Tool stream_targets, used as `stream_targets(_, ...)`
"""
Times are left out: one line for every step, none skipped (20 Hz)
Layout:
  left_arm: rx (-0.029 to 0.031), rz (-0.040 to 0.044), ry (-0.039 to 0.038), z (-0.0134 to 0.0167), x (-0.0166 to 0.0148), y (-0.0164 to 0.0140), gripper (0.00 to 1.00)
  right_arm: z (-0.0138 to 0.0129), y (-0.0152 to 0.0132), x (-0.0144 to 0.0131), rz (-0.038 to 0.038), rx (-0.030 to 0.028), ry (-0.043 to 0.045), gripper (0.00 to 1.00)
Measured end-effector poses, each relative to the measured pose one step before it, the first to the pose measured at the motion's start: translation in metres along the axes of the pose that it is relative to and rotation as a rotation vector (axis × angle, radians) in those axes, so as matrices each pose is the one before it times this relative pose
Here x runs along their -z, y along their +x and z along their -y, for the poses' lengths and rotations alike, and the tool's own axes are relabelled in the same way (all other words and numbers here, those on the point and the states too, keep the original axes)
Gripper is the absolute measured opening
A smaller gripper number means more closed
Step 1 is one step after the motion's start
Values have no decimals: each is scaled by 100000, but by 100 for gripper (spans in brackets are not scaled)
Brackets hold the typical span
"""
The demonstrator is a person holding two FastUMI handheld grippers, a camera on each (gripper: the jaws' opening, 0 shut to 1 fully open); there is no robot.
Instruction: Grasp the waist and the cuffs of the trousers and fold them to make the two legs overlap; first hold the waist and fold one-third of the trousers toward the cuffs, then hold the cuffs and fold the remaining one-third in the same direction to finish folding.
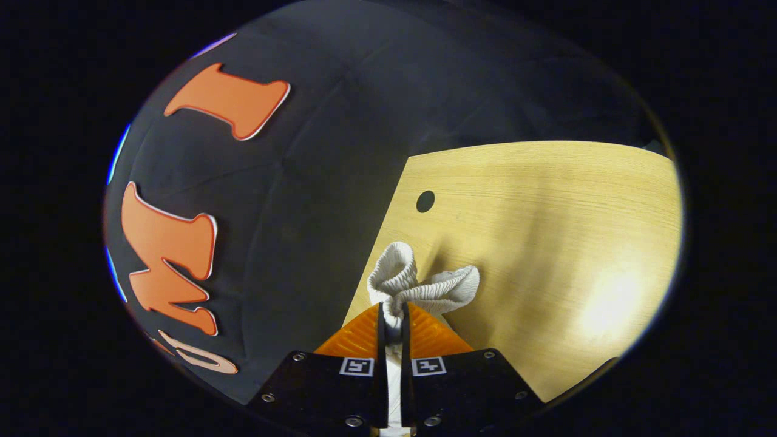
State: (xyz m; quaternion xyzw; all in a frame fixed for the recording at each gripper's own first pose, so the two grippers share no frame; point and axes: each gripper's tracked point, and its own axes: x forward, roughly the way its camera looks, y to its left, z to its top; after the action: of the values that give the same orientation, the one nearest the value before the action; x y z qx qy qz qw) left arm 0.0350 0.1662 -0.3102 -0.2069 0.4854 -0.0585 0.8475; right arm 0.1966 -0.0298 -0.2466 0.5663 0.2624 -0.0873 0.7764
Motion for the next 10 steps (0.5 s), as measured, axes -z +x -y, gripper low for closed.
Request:
stream_targets(765, -603, 409, -514, 13, 86, 100, -669, -147, 583, 592, -259, -1525, 8)
stream_targets(225, -136, 412, -175, -25, 280, 100, -784, -144, 677, -264, -959, -1575, 8)
stream_targets(533, -471, 152, -170, 98, 208, 100, -838, -3, 721, 541, -106, -1337, 8)
stream_targets(484, -177, -155, -394, -37, 68, 100, -852, 152, 671, -49, -662, -1526, 8)
stream_targets(665, -491, -301, -415, -13, 166, 100, -668, 312, 454, 517, -423, -1333, 8)
stream_targets(574, -48, -259, -456, -4, 246, 100, -618, 187, 352, -86, -1362, -2162, 8)
stream_targets(48, -184, -298, -467, -29, 303, 100, -590, 480, 370, 160, -444, -1988, 8)
stream_targets(-173, -94, -526, -507, 77, 92, 100, -921, 518, 667, -880, -1443, -2406, 8)
stream_targets(-761, 120, -547, -631, -121, 225, 100, -562, 556, 557, -391, -155, -2272, 8)
stream_targets(-81, -31, -443, -521, -127, 267, 100, -1113, 909, 573, -761, -1075, -2409, 8)
